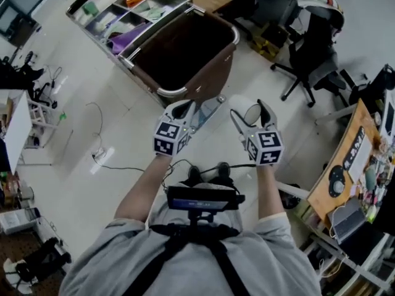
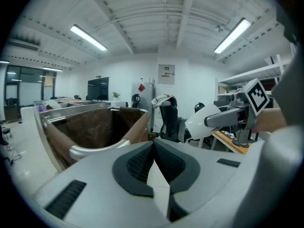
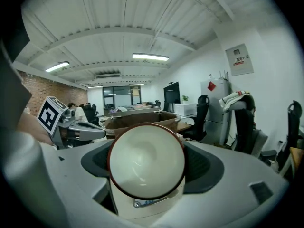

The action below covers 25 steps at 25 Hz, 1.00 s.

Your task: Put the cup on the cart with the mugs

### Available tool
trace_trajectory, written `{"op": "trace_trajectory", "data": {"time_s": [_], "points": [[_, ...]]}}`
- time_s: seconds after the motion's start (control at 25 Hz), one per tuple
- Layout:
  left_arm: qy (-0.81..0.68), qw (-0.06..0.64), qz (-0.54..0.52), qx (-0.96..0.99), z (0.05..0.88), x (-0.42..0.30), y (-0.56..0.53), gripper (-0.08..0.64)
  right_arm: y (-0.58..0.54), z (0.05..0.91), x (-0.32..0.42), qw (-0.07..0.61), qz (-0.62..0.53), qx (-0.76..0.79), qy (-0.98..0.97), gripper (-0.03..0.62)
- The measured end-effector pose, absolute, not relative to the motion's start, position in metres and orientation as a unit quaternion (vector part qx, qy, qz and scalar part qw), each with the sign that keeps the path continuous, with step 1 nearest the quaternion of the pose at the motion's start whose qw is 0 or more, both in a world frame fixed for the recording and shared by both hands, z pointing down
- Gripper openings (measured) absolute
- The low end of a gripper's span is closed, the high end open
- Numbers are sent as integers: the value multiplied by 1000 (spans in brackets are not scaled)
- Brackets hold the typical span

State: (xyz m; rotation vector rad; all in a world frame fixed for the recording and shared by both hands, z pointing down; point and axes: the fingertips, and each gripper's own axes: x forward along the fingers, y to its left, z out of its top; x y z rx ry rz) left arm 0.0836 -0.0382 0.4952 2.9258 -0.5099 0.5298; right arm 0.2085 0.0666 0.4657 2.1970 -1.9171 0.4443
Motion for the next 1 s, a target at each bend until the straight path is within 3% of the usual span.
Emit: {"op": "trace_trajectory", "data": {"time_s": [1.0], "points": [[-469,119,147,863,501,-203,-150,3,-79,451,-60,136,116,486,-856,419]]}}
